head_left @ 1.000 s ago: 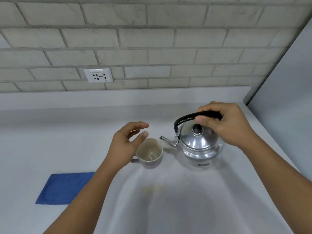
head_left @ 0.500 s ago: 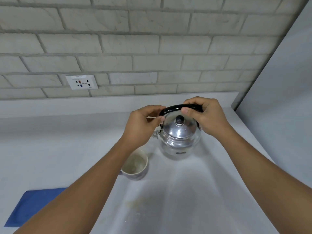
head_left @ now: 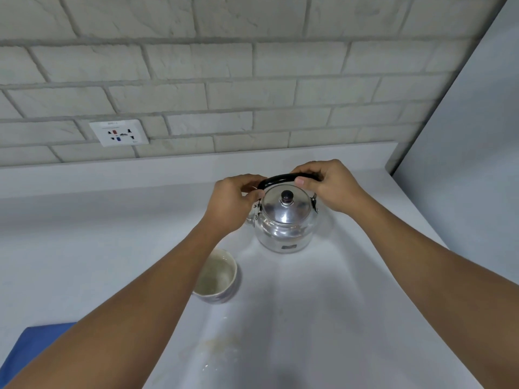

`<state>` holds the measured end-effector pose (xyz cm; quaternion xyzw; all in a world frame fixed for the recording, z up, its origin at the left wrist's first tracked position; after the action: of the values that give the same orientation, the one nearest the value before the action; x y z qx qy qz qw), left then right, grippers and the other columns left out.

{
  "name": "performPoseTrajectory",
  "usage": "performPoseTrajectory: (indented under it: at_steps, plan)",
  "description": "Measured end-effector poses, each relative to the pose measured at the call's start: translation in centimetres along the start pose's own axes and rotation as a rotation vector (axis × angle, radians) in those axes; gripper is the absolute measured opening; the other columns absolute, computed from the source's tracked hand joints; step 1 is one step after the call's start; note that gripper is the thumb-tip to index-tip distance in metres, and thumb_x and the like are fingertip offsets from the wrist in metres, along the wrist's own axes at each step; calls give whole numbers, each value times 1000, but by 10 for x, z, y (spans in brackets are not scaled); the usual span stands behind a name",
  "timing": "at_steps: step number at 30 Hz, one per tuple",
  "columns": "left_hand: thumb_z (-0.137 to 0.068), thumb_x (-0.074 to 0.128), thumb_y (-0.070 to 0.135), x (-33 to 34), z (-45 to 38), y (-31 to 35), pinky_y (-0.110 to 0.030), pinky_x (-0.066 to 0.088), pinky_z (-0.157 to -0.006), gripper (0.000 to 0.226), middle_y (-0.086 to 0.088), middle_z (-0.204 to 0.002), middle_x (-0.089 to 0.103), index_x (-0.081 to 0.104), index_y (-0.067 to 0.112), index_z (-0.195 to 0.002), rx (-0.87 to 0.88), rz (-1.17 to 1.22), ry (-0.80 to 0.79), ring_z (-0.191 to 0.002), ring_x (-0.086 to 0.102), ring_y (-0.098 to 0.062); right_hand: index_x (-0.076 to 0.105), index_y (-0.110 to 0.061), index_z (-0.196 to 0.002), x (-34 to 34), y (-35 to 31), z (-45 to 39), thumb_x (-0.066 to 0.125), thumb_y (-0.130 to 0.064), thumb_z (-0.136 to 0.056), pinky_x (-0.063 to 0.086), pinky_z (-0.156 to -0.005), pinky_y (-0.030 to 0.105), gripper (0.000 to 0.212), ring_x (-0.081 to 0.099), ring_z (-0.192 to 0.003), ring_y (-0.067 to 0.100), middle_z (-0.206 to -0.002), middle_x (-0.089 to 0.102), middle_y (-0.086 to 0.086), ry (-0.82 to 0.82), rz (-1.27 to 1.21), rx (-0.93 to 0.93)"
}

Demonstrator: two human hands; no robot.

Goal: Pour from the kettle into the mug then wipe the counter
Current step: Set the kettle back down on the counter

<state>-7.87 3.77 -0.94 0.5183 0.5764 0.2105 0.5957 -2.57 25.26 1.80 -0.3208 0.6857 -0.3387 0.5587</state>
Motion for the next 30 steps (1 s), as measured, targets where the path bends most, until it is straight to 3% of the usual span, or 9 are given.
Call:
performPoseTrajectory:
  at_steps: [6,10,15,20,24,27,30]
  plan:
    - [-90,75,8,5,-9,-4,-38,60,-93,27,4,-104,79,78,19,-115,-12,-38,-19,-98,75,-11,79,-28,-100,2,10,-8,73,-19,-91,52,-85,28,14,71,-94,18,-94,79,-4,-2,25,13]
    - [-91,74,7,8,-11,-5,-35,60,-91,26,4,-103,79,78,19,-114,-33,-51,-30,-96,74,-11,79,-31,-97,4,14,-10,73,-19,-91,50,-79,22,14,70,-91,17,-92,79,-4,-7,24,23]
    - [-91,73,6,10,-13,-7,-35,60,-90,26,2,-104,78,77,17,-115,-37,-66,-35,-97,74,-14,76,-40,-91,5,16,-11,73,-20,-91,43,-71,4,20,65,-80,-7,-86,76,-19,-3,34,33]
    - [-93,72,7,12,-14,-8,-37,61,-90,26,2,-104,78,76,17,-116,-41,-81,-27,-95,74,-16,76,-36,-95,6,21,-14,71,-19,-92,38,-65,0,18,62,-75,-13,-75,70,-33,-6,58,32]
    - [-93,71,8,14,-14,-10,-34,60,-91,27,2,-107,78,75,18,-118,-54,-82,-26,-95,74,-15,78,-30,-104,6,22,-13,71,-17,-92,43,-78,7,19,65,-89,-8,-90,75,-24,-12,50,40]
    - [-93,73,12,10,-10,-7,-13,56,-85,32,5,-119,76,73,21,-124,-59,-94,-29,-94,71,-6,75,-22,-117,5,12,-9,73,-13,-91,48,-99,23,27,66,-108,8,-112,73,-8,-18,51,30]
    - [-91,76,16,-4,-2,-1,-24,56,-96,38,7,-130,70,69,22,-129,-49,-73,-9,-108,69,-10,72,-22,-124,0,-8,-5,76,-15,-88,46,-103,27,37,62,-111,14,-121,69,-1,26,120,-37]
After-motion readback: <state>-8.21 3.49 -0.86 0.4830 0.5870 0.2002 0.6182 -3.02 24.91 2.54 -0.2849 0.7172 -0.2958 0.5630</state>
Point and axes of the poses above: each hand's wrist, its own z-axis away from the middle knuckle, its own x-axis out of the palm, y = z × x, the point moved 7 cm from there along -z, towards the middle knuckle
